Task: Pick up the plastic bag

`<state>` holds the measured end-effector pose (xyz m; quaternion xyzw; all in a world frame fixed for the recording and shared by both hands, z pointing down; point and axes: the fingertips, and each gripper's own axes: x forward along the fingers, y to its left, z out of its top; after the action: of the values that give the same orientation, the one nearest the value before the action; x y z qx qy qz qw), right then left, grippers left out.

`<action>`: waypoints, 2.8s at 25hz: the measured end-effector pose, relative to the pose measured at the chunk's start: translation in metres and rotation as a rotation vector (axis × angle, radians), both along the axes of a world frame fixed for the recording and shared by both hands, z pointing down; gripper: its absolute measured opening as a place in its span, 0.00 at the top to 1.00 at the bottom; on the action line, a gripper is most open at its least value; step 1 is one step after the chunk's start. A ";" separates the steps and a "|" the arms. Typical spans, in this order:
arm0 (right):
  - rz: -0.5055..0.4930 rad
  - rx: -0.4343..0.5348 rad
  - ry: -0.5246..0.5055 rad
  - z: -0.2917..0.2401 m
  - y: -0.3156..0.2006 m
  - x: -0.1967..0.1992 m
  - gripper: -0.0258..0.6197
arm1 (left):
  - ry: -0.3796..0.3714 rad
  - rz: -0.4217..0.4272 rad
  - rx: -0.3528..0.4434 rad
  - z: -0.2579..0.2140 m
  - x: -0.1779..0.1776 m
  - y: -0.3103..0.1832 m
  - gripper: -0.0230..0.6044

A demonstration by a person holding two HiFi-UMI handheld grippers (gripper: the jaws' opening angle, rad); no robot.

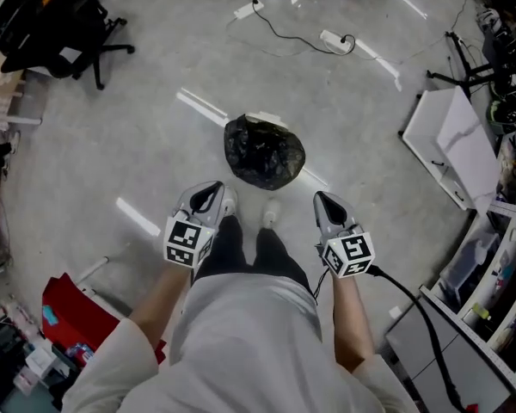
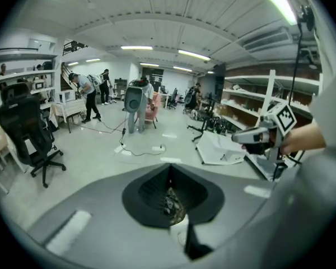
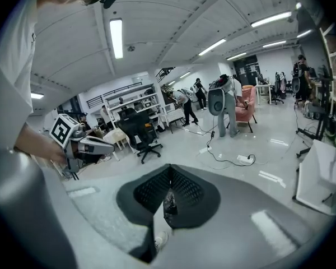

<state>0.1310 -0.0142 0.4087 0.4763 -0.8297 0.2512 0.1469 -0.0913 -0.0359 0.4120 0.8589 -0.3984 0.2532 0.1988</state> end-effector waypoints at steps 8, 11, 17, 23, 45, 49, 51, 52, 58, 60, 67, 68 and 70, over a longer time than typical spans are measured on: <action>-0.003 -0.093 0.026 0.093 -0.018 -0.023 0.96 | -0.023 0.031 -0.127 0.110 -0.001 -0.030 0.96; -0.004 -0.125 0.031 0.135 -0.029 -0.028 0.93 | -0.031 0.013 -0.160 0.156 -0.001 -0.045 0.96; 0.028 -0.196 0.034 0.218 -0.042 -0.029 0.91 | -0.040 -0.003 -0.220 0.240 -0.004 -0.067 0.96; 0.079 -0.272 0.025 0.306 -0.046 -0.022 0.91 | -0.074 -0.023 -0.296 0.327 -0.019 -0.086 0.90; 0.321 -0.599 -0.001 0.550 -0.044 0.018 0.26 | 0.018 -0.152 -0.685 0.541 -0.027 -0.104 0.24; 0.280 -0.653 -0.158 0.571 -0.052 0.010 0.27 | 0.013 -0.211 -0.659 0.552 -0.042 -0.111 0.40; 0.267 -0.646 -0.157 0.572 -0.054 0.012 0.49 | 0.012 -0.230 -0.642 0.553 -0.048 -0.113 0.61; 0.261 -0.637 -0.136 0.571 -0.054 0.014 0.63 | 0.015 -0.233 -0.637 0.553 -0.050 -0.113 0.72; 0.253 -0.607 -0.131 0.545 -0.047 0.013 0.95 | 0.043 -0.242 -0.643 0.540 -0.057 -0.101 0.95; 0.245 -0.587 -0.150 0.527 -0.048 0.010 0.96 | 0.037 -0.241 -0.630 0.526 -0.058 -0.098 0.95; 0.231 -0.532 -0.186 0.449 -0.039 -0.004 0.96 | 0.019 -0.208 -0.585 0.459 -0.060 -0.075 0.95; 0.227 -0.516 -0.182 0.439 -0.041 -0.003 0.96 | 0.028 -0.215 -0.571 0.450 -0.060 -0.076 0.95; 0.223 -0.493 -0.173 0.419 -0.043 0.001 0.96 | 0.047 -0.240 -0.551 0.432 -0.062 -0.078 0.95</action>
<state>0.1317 -0.0567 0.8281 0.4912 -0.6956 0.4998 0.1583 -0.1534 -0.1134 0.8436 0.7249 -0.4085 0.3067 0.4622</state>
